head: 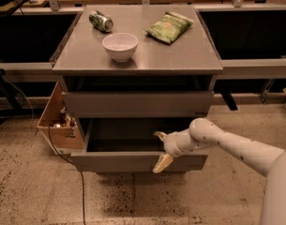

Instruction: Close middle drawer

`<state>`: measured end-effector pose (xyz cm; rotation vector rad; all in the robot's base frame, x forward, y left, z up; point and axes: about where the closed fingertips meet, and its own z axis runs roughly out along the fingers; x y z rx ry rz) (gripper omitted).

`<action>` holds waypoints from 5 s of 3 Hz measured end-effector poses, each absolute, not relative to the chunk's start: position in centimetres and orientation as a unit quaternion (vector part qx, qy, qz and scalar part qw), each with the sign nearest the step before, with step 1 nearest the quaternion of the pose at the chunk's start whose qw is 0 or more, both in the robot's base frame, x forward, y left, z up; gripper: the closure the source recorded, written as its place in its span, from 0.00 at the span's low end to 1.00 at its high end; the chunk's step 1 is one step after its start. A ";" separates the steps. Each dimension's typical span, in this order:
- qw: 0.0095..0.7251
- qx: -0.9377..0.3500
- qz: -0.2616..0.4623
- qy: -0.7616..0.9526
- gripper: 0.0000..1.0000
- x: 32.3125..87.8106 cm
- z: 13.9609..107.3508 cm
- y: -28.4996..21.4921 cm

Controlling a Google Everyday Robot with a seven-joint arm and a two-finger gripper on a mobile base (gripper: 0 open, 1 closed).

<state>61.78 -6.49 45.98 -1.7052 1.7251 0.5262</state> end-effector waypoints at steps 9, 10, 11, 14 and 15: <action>0.344 -0.578 0.187 0.716 1.00 56.6 47.1 -13.5; 0.366 -0.571 0.187 0.711 1.00 57.9 44.7 -13.6; 0.386 -0.569 0.184 0.702 1.00 59.7 42.8 -13.3; 0.449 -0.575 0.142 0.669 1.00 66.8 43.3 -4.4; 0.474 -0.557 0.114 0.672 1.00 68.8 44.1 -2.3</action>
Offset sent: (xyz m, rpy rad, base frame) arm -0.0513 -0.0461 0.0857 -0.0251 -0.0177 -0.0924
